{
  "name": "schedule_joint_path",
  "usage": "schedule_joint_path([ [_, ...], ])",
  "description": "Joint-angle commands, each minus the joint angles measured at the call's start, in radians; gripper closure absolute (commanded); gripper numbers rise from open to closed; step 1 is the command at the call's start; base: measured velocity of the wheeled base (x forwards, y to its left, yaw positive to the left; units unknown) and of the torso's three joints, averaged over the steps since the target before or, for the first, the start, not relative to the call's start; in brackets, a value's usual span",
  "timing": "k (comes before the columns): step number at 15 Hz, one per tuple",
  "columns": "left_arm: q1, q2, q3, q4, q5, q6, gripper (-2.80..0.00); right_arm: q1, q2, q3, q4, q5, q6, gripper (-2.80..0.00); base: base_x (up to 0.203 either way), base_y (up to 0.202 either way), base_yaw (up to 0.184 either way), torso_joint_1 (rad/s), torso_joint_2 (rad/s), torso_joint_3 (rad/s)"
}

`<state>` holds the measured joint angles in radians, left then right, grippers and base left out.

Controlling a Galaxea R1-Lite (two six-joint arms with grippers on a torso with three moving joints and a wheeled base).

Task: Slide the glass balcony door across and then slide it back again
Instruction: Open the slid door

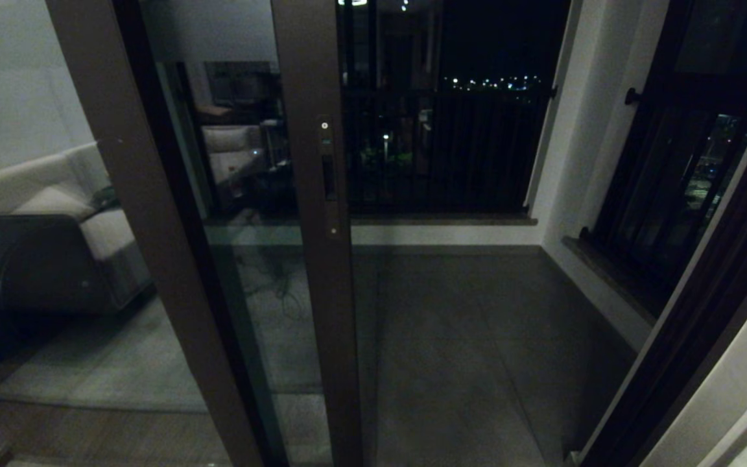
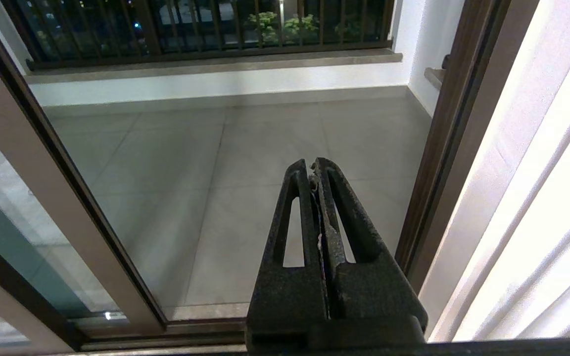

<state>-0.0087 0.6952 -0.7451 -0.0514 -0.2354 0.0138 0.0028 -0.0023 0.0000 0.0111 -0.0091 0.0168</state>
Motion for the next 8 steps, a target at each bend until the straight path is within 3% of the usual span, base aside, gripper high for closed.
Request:
schedule_joint_path([
  [1, -0.061, 0.333, -0.183, -0.068, -0.011, -0.001, 0.00, 0.000, 0.002, 0.002, 0.001, 0.000, 0.000, 0.00, 0.000, 0.000, 0.000, 0.000, 0.00, 0.000],
  [5, -0.410, 0.644, -0.446, -0.117, 0.110, -0.010, 0.00, 0.000, 0.002, 0.002, 0.001, 0.000, 0.000, 0.00, 0.000, 0.000, 0.000, 0.000, 0.00, 0.000],
  [8, -0.540, 0.850, -0.633, -0.126, 0.160, -0.023, 0.00, 0.000, 0.002, 0.002, 0.001, 0.000, 0.000, 0.00, 0.000, 0.000, 0.000, 0.000, 0.00, 0.000],
])
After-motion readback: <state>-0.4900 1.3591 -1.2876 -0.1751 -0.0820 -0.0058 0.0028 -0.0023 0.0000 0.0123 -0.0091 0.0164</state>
